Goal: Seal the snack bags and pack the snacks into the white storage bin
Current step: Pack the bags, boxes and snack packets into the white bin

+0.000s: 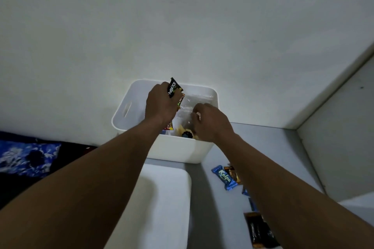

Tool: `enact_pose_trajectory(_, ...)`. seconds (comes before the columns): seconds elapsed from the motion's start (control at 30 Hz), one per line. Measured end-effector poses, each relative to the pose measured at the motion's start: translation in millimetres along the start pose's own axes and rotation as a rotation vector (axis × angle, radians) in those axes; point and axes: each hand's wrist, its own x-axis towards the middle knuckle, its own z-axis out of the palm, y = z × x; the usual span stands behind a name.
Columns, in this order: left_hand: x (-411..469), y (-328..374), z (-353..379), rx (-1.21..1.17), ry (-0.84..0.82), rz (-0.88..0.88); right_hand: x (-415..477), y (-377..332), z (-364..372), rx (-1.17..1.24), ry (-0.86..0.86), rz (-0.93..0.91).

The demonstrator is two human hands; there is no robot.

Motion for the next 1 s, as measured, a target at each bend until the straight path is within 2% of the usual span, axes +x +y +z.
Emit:
enact_pose_trajectory(0.1,-4,2,7,0.025,-0.043,0.007,-7,10,0,-0.024,0.046,0.041)
enact_pose_trajectory(0.27,-10,-3,16,0.163,-0.180,0.002,-13,28,8,0.017,-0.101,0.117)
enact_pose_trajectory(0.37,-14,-5,16,0.227,-0.275,-0.010,-18,28,9,0.124,-0.131,0.134)
enact_pose_trajectory(0.53,-24,-3,13,0.367,-0.372,-0.012,-22,28,13,0.159,-0.161,0.151)
enact_pose_trajectory(0.77,-33,-7,2,0.329,-0.332,0.000,-27,26,1,0.198,-0.150,0.142)
enact_pose_trajectory(0.87,-48,6,1,0.330,-0.274,0.112,-37,28,-18,0.236,-0.111,0.124)
enact_pose_trajectory(1.0,-91,33,13,0.323,-0.061,0.346,-53,54,-43,0.251,-0.093,0.174)
